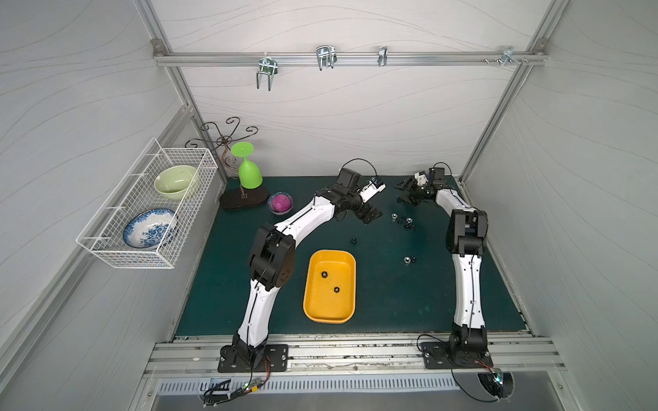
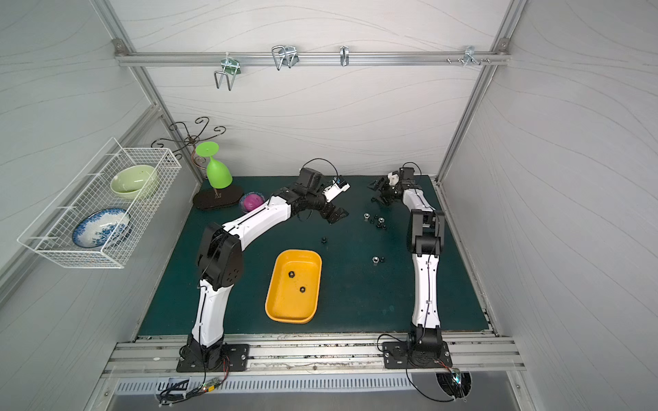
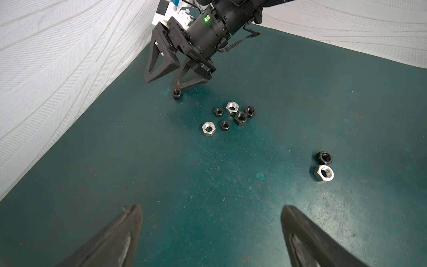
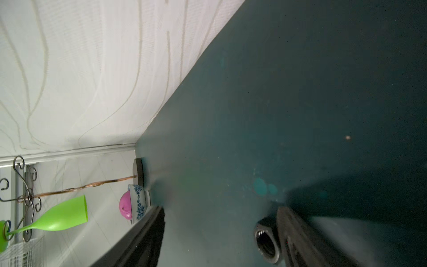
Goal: Put the nuts on the desktop into the storage box
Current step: Pick up the nut from the center of the board.
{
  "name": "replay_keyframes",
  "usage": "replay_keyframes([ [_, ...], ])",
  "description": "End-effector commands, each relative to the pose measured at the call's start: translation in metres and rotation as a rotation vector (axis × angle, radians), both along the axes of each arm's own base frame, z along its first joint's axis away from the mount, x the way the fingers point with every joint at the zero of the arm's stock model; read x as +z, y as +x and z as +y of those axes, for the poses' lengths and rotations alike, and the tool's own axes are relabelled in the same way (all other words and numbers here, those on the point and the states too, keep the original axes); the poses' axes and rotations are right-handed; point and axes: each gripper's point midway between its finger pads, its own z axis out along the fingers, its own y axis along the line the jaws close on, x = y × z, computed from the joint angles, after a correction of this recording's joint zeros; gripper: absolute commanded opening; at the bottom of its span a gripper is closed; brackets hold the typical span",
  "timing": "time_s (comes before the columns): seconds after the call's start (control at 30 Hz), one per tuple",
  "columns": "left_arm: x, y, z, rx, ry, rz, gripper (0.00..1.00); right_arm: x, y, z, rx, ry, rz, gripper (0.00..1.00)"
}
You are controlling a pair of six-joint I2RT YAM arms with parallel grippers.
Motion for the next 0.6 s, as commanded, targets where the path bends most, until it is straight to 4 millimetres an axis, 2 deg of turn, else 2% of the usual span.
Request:
replay_keyframes([
  [0.0,0.029,-0.006,-0.001,-0.012,-0.026,-0.052,0.99,-0.043,-0.028,0.022,0.078,0.006,0.12,0.78],
  [0.17,0.03,-0.008,0.0,-0.013,-0.019,-0.056,0.99,-0.044,-0.039,0.034,0.124,-0.009,0.13,0.74],
  [0.33,0.029,-0.01,0.004,-0.015,-0.005,-0.065,0.99,-0.036,-0.048,0.038,0.143,-0.059,0.107,0.73],
  [0.43,0.034,-0.012,0.005,-0.02,-0.007,-0.076,0.99,-0.034,-0.051,0.034,0.141,-0.165,0.095,0.69],
  [0.47,0.026,-0.015,0.007,-0.023,0.006,-0.059,0.99,-0.034,-0.052,0.032,0.142,-0.209,0.089,0.67],
  [0.57,0.026,-0.018,0.009,-0.026,0.01,-0.059,0.99,-0.033,-0.055,0.026,0.156,-0.353,0.071,0.64],
])
